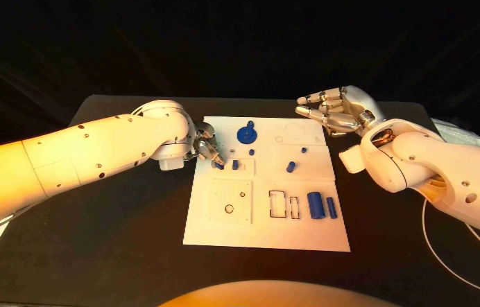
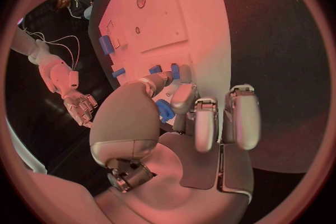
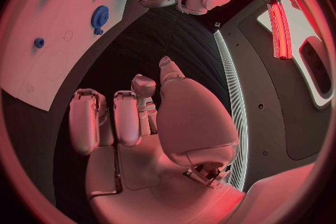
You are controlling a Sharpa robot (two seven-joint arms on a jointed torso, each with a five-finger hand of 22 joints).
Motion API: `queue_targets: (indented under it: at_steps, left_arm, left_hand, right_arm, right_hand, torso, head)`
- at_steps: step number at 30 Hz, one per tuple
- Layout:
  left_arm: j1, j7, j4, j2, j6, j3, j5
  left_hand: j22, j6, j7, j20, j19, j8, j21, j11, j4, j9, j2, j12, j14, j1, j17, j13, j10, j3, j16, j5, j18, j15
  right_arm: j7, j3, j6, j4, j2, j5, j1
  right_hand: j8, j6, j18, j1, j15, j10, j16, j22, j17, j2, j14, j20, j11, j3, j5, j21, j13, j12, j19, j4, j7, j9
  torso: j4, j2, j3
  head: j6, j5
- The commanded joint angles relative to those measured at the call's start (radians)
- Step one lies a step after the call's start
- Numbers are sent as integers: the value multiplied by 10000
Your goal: Assemble the parts on the task board
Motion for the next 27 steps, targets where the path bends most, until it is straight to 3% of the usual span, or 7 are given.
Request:
queue_targets:
  at_steps: [1, 13, 27]
  left_arm:
    - [-105, -355, 4, 56, 505, -84, -22]
    - [-104, -332, 13, 130, 31, -83, -80]
    - [-104, -315, 164, 100, -242, -62, -111]
  left_hand:
    - [1773, 306, -194, -48, 469, -57, 59, -32, 46, -25, 6, 53, 1049, -148, 2634, 37, 88, -68, 31, 60, -135, -100]
    - [1832, 409, -245, -65, 510, -60, 136, -67, 52, -41, -49, 176, 1049, -245, 2634, 179, 167, -195, 31, 63, -155, -121]
    - [1843, 440, -302, -105, 516, -103, 132, -123, -298, -64, -185, 183, 1049, 64, 2634, 219, 190, -199, 31, 88, -155, -166]
  right_arm:
    - [100, 0, 168, 37, -2, -89, -7]
    - [110, 0, 177, 20, 30, -87, -20]
    - [113, 0, 187, -10, 43, -86, -73]
  right_hand:
    - [38, -30, 129, 5, 78, -64, -34, -8, -8, 122, 458, -26, -8, -66, 41, -45, -8, -11, -66, 9, -30, 14]
    - [38, -30, 135, 9, 77, -66, -52, -33, -29, 140, 453, -27, -9, -67, 65, -58, -8, -7, -81, 9, -31, 14]
    - [37, -29, 136, 14, 76, -71, -59, -40, -35, 161, 451, -28, -10, -67, 102, -63, -14, -13, -85, 8, -32, 14]
  torso:
    - [3, 5, 0]
    - [4, 3, -3]
    - [6, 0, -4]
  head:
    - [-24, -4]
    - [-55, 4]
    - [-61, -5]
